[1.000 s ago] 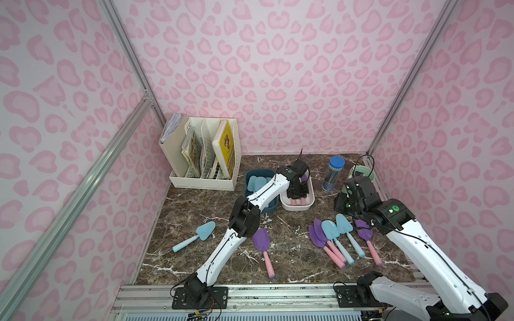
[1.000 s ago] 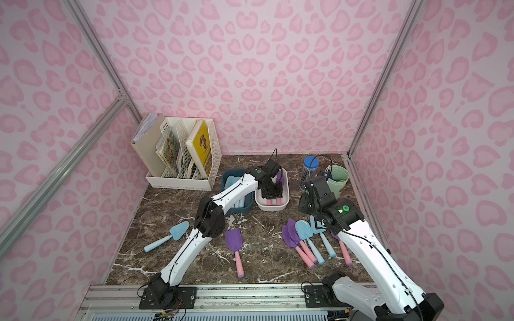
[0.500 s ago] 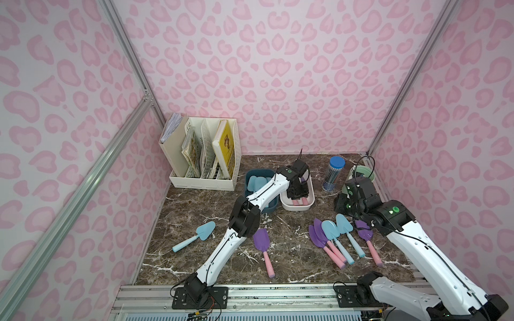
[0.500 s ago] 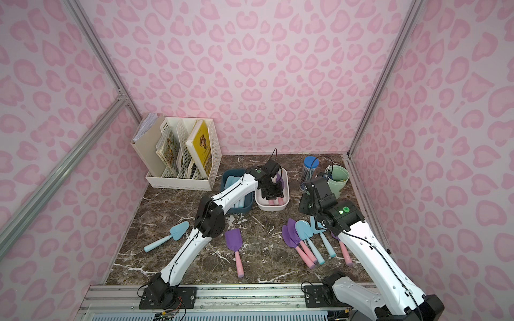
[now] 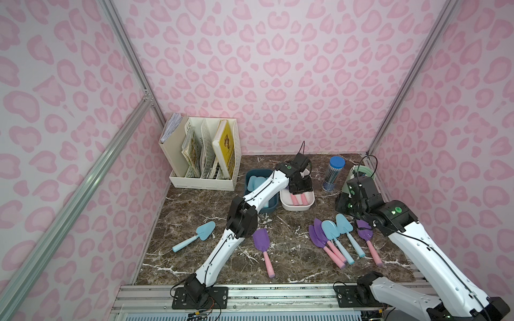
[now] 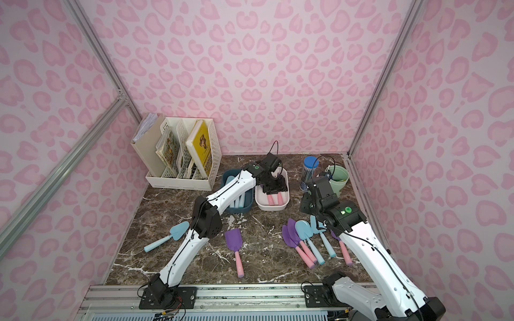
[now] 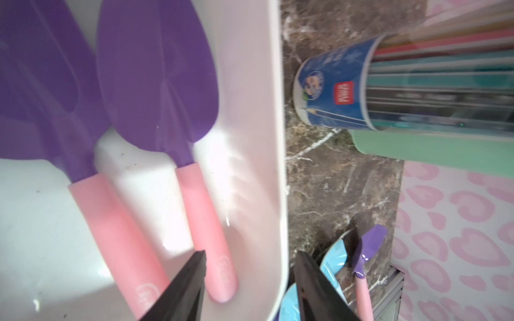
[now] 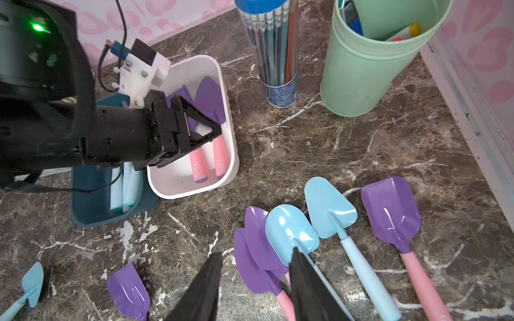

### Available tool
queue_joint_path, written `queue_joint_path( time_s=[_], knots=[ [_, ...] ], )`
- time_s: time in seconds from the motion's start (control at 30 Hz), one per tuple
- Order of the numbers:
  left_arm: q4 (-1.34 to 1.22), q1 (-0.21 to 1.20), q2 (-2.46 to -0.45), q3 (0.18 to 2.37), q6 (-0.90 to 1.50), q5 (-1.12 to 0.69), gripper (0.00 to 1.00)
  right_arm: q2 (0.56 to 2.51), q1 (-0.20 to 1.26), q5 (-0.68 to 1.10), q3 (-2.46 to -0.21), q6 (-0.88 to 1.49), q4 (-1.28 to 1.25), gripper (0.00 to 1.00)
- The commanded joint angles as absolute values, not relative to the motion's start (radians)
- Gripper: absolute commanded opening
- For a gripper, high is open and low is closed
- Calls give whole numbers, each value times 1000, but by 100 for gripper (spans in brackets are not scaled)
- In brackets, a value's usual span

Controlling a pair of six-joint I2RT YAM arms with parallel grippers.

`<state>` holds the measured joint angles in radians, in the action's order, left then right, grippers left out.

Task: Sort the small shovels by color and place them into the storage box
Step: Place the shovel in the storage box, then pick up the shovel from the center of the board.

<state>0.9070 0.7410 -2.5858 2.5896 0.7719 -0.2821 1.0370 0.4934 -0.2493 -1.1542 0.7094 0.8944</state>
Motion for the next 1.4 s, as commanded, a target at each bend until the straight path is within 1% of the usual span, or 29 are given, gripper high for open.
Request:
queue_joint_path(
  time_s=[0.0,0.13,0.33,0.5,0.83,1.03,1.17,1.27,1.37],
  knots=[
    [921,750,-2528,2594,715,-284,58,1042,493,-258,-1174,706,899,46],
    [961,760,-2430,2558,683,-244,60,1043,492,-259,-1189,708,906,46],
    [975,756,-2211,2341,651,-151,62,1033,493,-250,-1196,707,904,46],
    [995,741,-2036,2145,645,-36,62,1029,493,-236,-1197,707,899,46],
    [979,672,-1757,1755,658,29,63,1032,494,-183,-1177,722,911,46],
    [948,628,-1633,1542,690,41,64,1028,503,-112,-1074,758,887,46],
    [997,614,-1585,1484,746,99,64,1039,578,-71,-975,818,835,47],
    [1031,612,-1551,1460,752,149,64,1082,693,-78,-927,885,797,47],
    [1044,595,-1495,1374,775,181,65,1153,814,-71,-906,951,749,48]
  ],
)
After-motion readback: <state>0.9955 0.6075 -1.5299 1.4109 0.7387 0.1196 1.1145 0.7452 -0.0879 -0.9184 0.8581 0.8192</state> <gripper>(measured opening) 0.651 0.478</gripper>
